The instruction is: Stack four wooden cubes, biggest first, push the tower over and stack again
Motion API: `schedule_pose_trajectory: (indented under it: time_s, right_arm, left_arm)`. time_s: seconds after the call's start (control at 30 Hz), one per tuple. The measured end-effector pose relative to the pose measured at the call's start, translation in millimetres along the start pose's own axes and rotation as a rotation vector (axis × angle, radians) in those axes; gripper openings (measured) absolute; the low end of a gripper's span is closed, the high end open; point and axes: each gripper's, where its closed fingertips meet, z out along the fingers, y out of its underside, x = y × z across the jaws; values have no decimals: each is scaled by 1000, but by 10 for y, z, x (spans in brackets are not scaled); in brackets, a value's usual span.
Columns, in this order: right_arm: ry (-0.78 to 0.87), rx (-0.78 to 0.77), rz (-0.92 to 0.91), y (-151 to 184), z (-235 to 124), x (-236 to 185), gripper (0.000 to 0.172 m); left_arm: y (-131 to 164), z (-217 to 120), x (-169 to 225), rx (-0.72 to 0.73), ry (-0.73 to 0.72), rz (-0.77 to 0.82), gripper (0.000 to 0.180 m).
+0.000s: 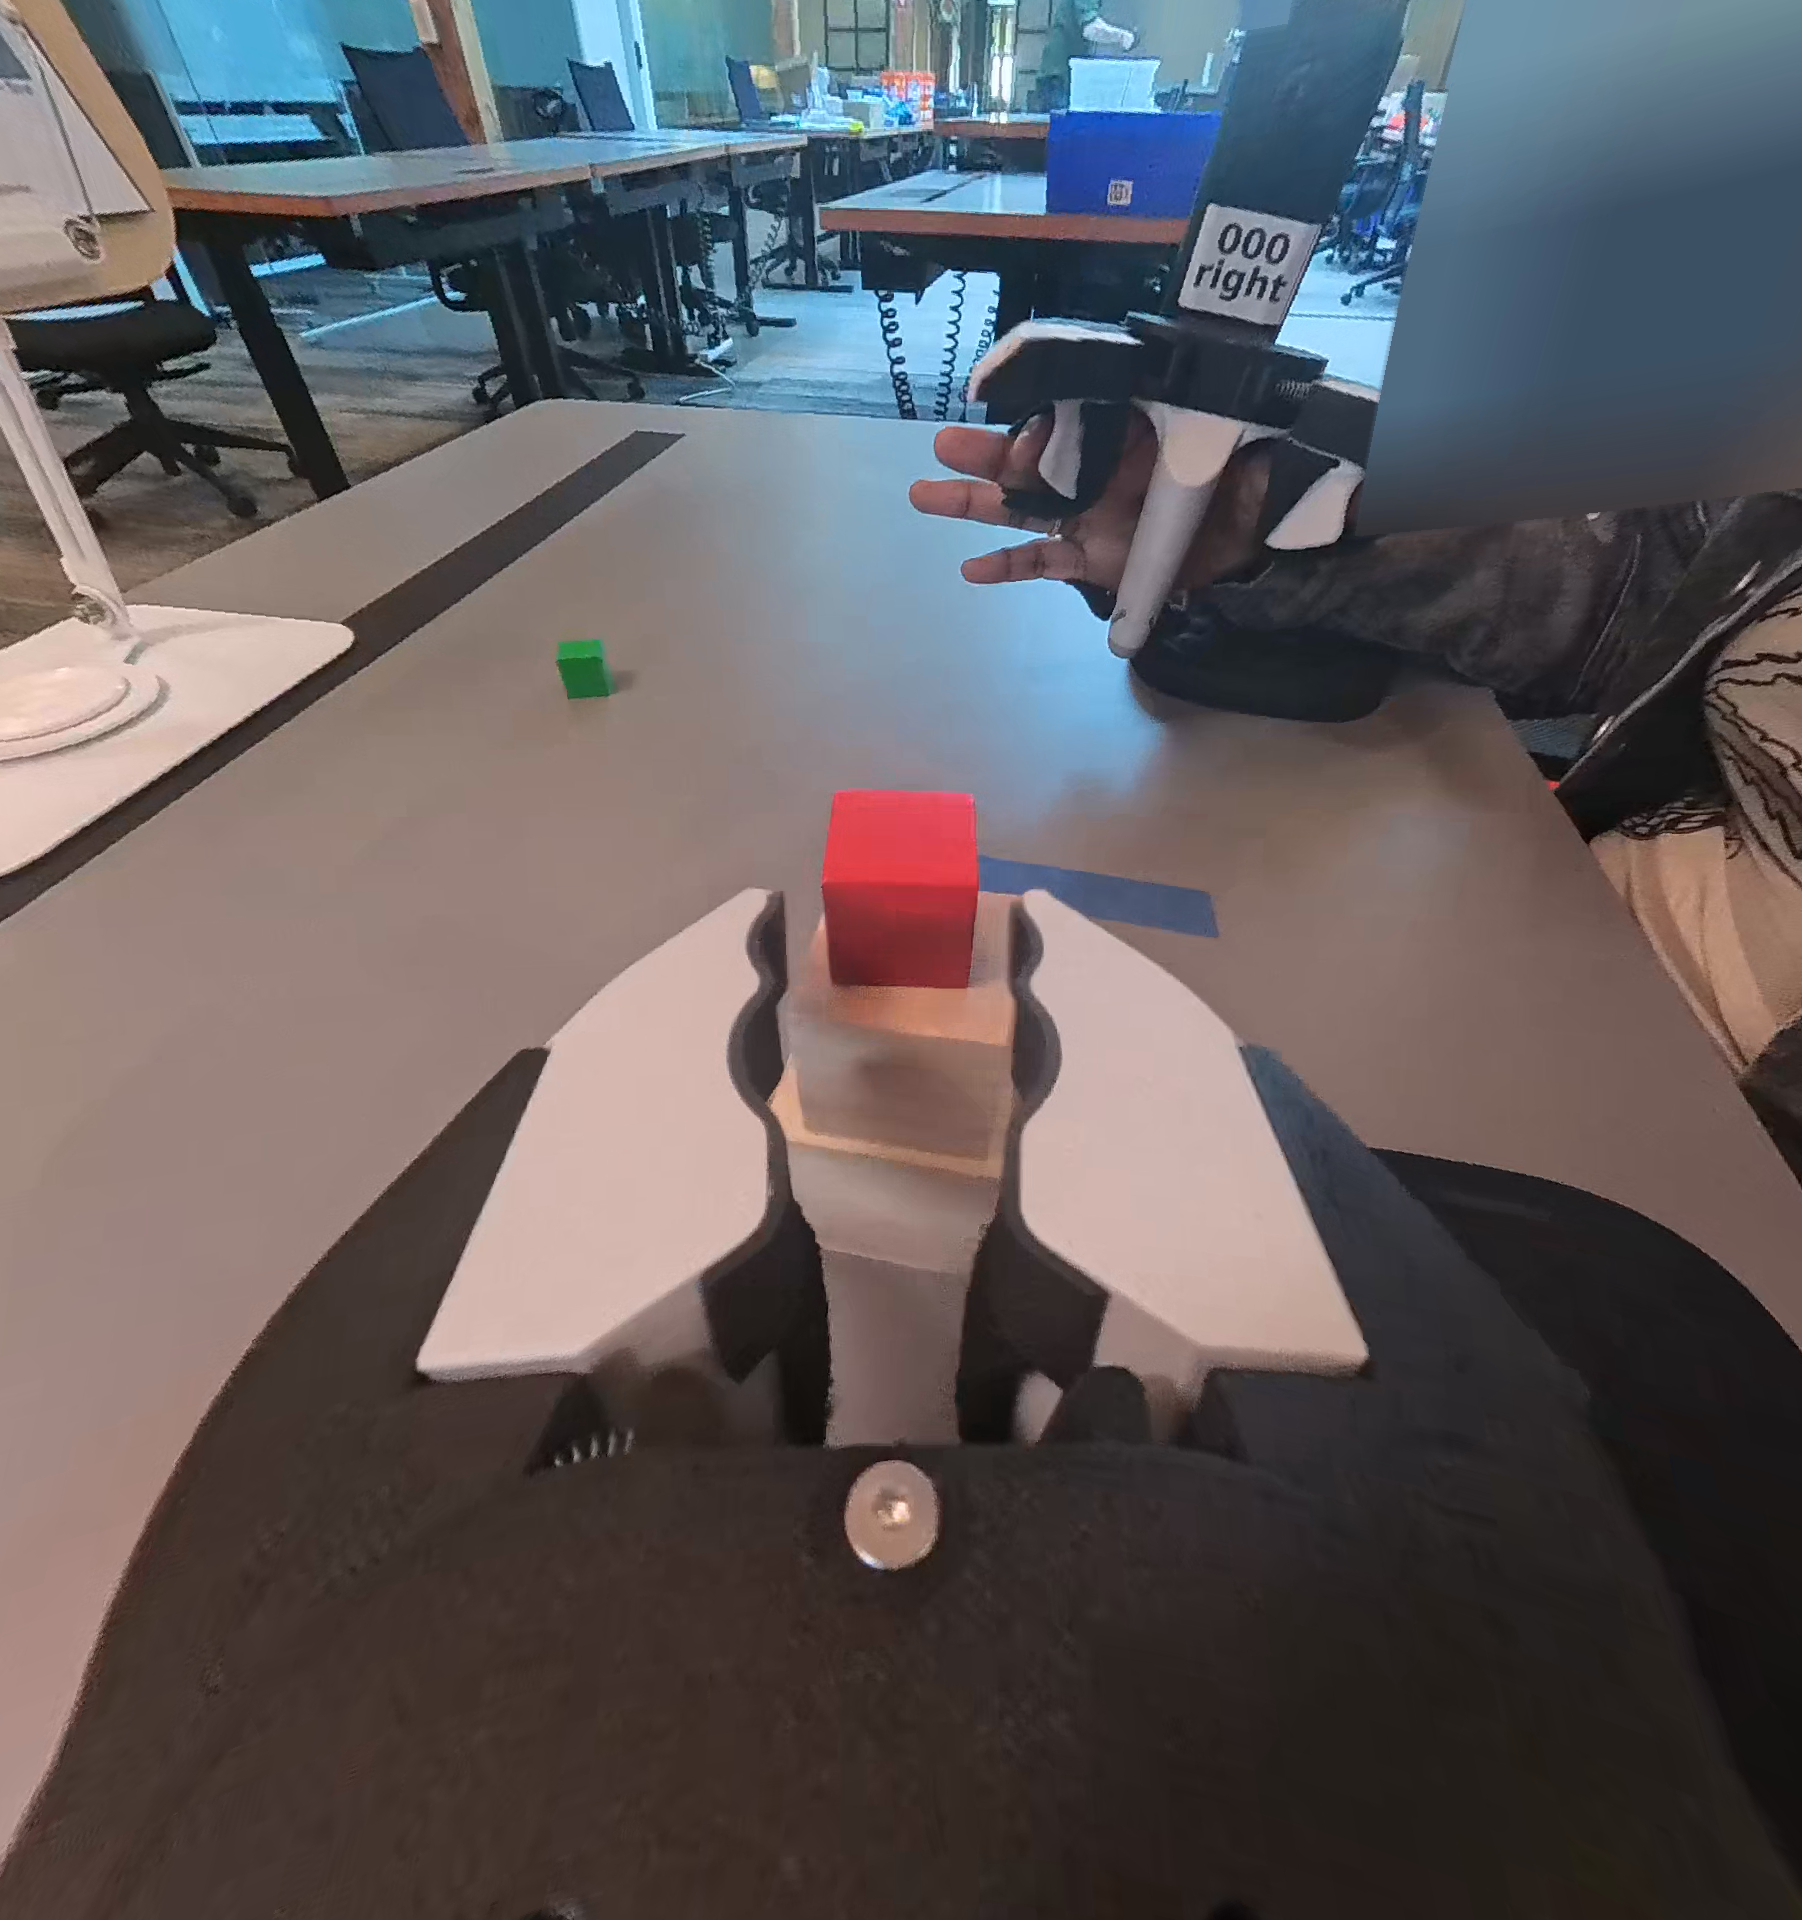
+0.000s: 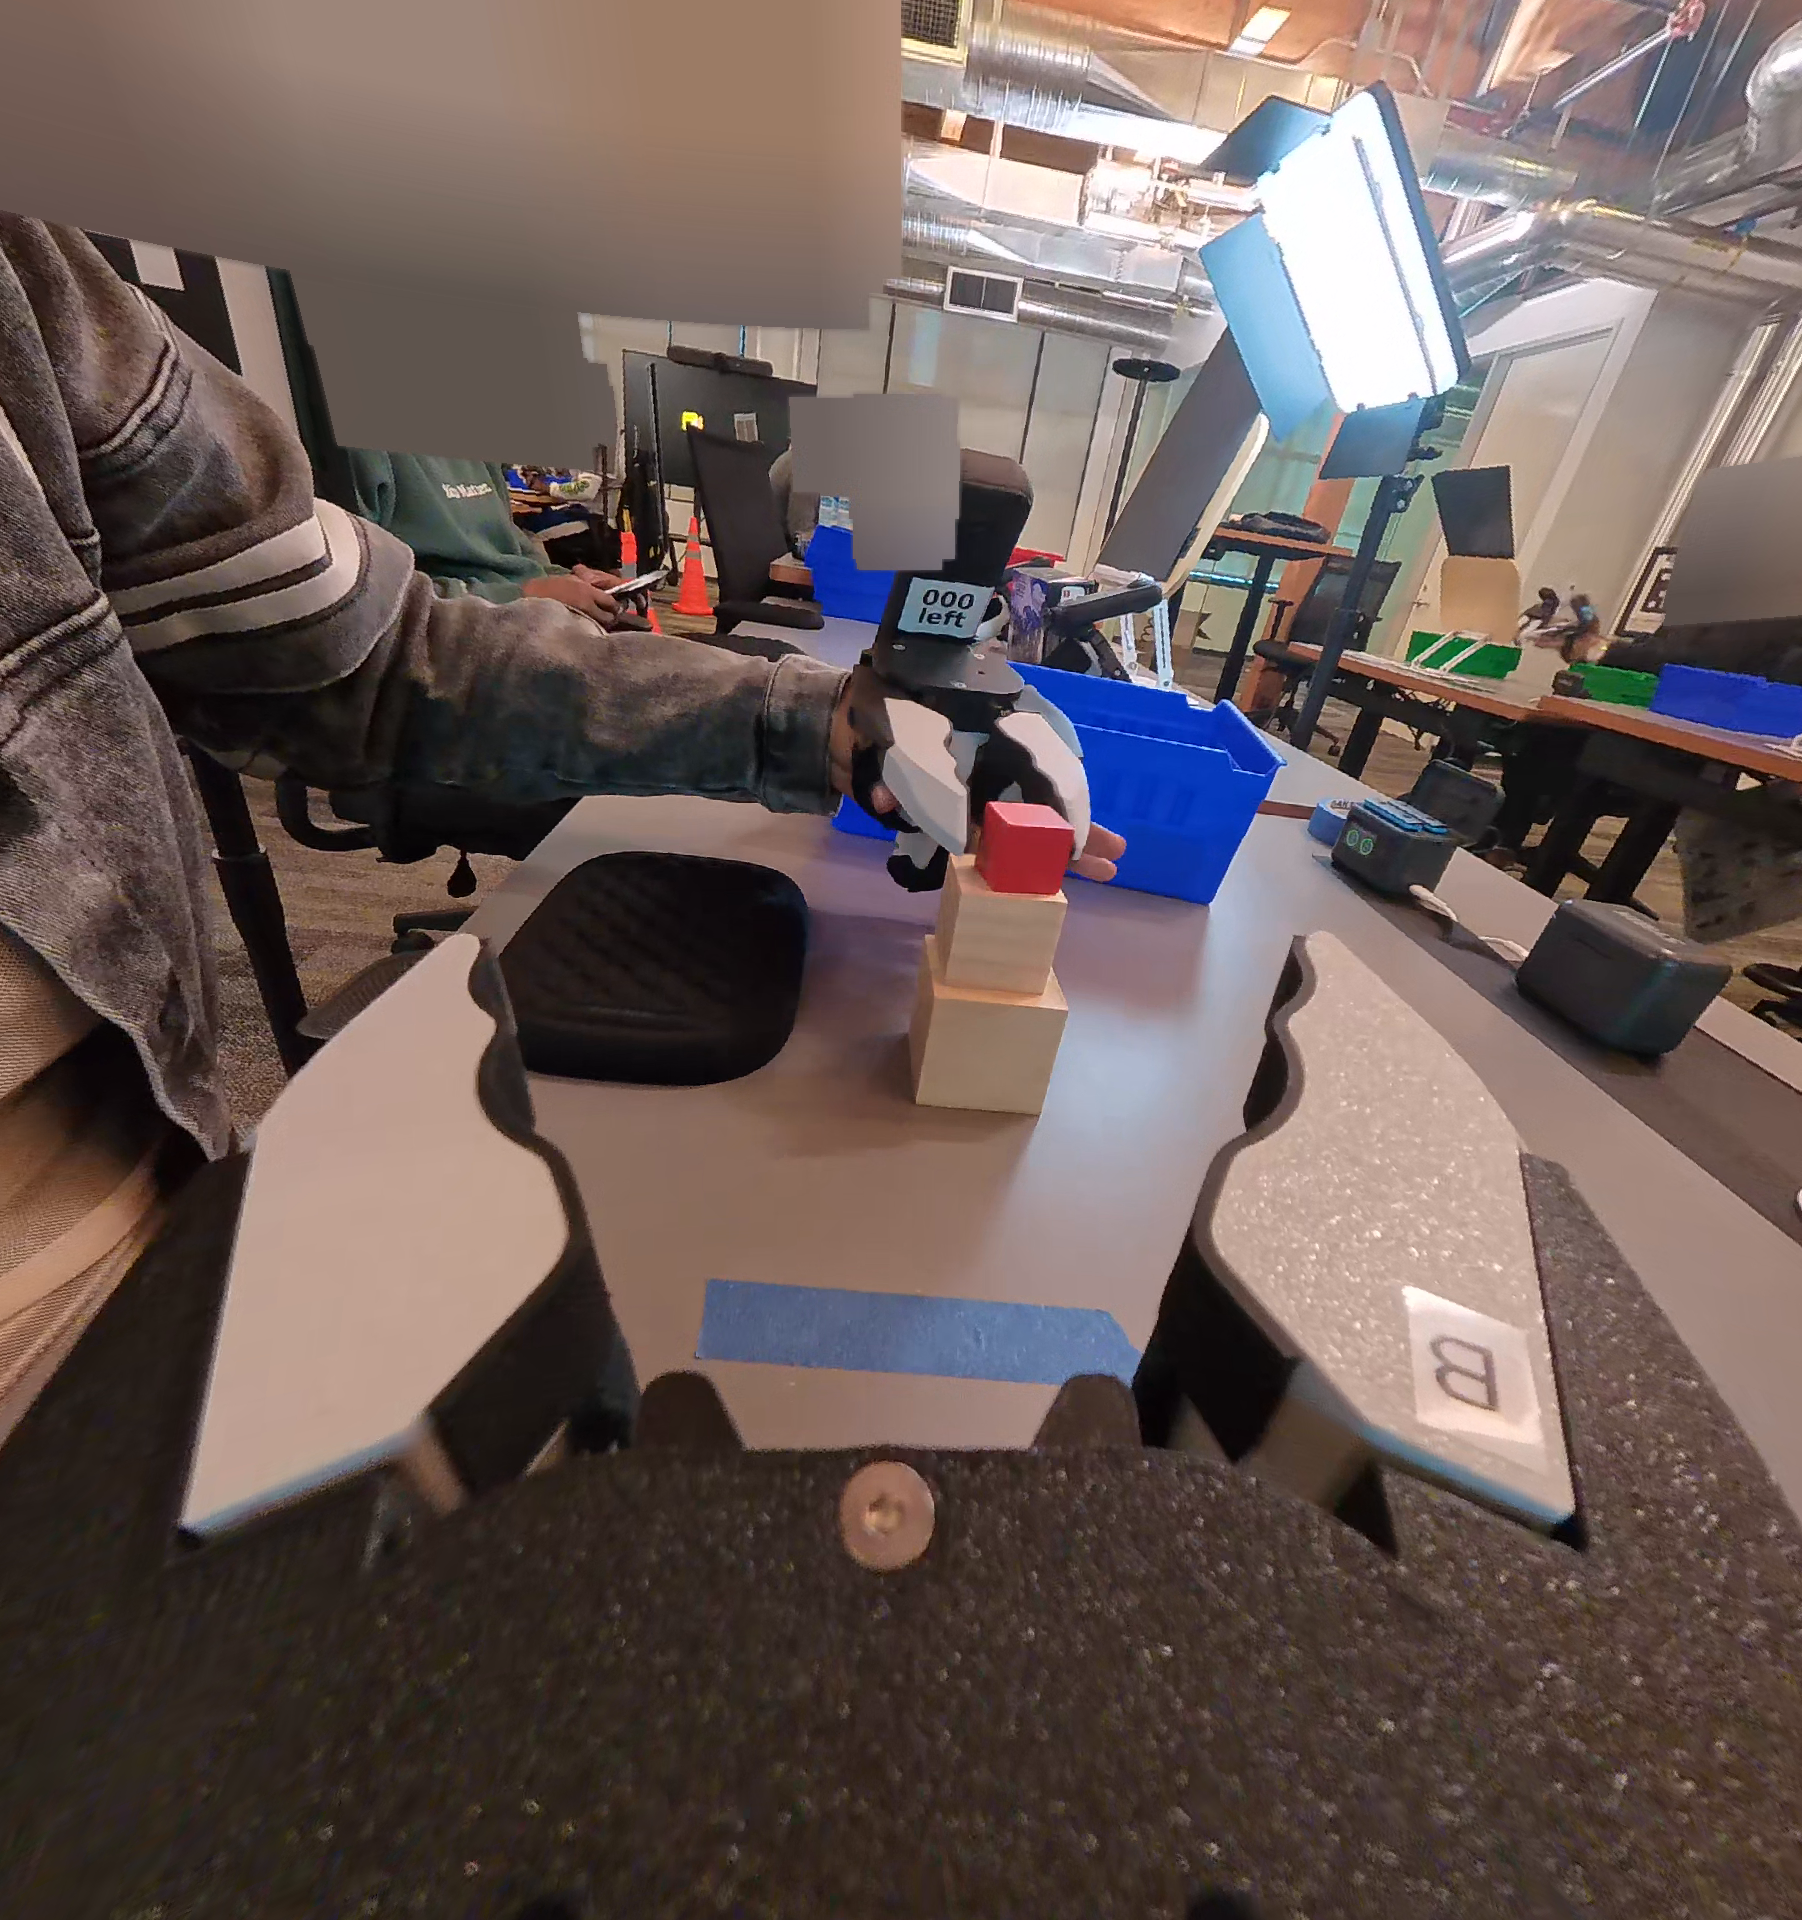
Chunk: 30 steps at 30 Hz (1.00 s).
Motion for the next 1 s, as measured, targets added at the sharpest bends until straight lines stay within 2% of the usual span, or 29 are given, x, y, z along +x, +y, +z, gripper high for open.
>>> schedule_pose_trajectory:
  time_s: [0.13,0.3,0.63,0.67,0.77,0.83,0.93,1.0]
  right_arm:
    - [-6,-2,4,4,3,-8,134]
    - [-7,-11,5,18,3,-9,134]
    - [-16,-17,8,28,1,-20,133]
    - [-18,-19,8,31,2,-21,133]
    - [-6,-21,2,27,-8,-3,132]
    - [56,-39,-15,23,-52,109,126]
    - [290,-169,12,139,-236,557,112]
    - [484,-330,74,318,-475,942,95]
  left_arm:
    - [-8,-23,-9,10,2,-9,39]
    - [14,-8,-11,5,29,-19,27]
    - [18,-45,11,12,70,-41,27]
    - [15,-46,14,15,70,-43,33]
    - [-18,-54,33,33,64,-48,68]
    - [-140,-71,30,79,19,-39,88]
    - [-486,-111,-18,199,-180,28,120]
    - [-735,-186,-38,308,-369,90,124]
